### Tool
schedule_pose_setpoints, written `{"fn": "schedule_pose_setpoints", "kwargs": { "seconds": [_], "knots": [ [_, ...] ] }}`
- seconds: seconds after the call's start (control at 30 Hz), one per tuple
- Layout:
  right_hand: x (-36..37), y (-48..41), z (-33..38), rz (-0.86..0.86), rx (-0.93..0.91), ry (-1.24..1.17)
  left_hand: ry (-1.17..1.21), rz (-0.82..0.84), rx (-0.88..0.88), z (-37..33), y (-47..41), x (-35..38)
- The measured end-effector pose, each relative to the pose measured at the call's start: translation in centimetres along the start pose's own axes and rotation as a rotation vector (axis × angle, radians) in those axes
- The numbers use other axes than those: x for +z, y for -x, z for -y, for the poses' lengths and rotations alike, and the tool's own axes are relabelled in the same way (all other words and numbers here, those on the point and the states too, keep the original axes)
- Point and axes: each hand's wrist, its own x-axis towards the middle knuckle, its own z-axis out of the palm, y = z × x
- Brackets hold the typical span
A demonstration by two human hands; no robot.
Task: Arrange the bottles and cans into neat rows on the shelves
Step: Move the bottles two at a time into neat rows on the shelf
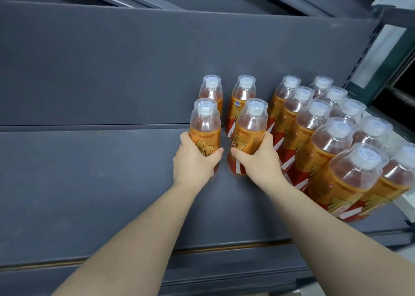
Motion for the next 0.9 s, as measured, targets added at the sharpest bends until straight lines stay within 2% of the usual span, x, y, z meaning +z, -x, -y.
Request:
{"fn": "schedule_pose_setpoints", "kwargs": {
  "seconds": [0.5, 0.73, 0.9],
  "knots": [
    [0.8, -3.1, -1.3, 0.026, 0.005, -0.077, 0.047, 0.002, 0.009, 0.1, -2.7, 2.9],
    [1.7, -3.6, -1.4, -0.086, 0.022, 0.121, 0.037, 0.129, 0.042, 1.3, -2.2, 2.1],
    [1.5, -3.6, -1.7, -0.043, -0.052, -0.003, 0.019, 0.099, 0.034, 1.1, -2.2, 2.3]
  ]
}}
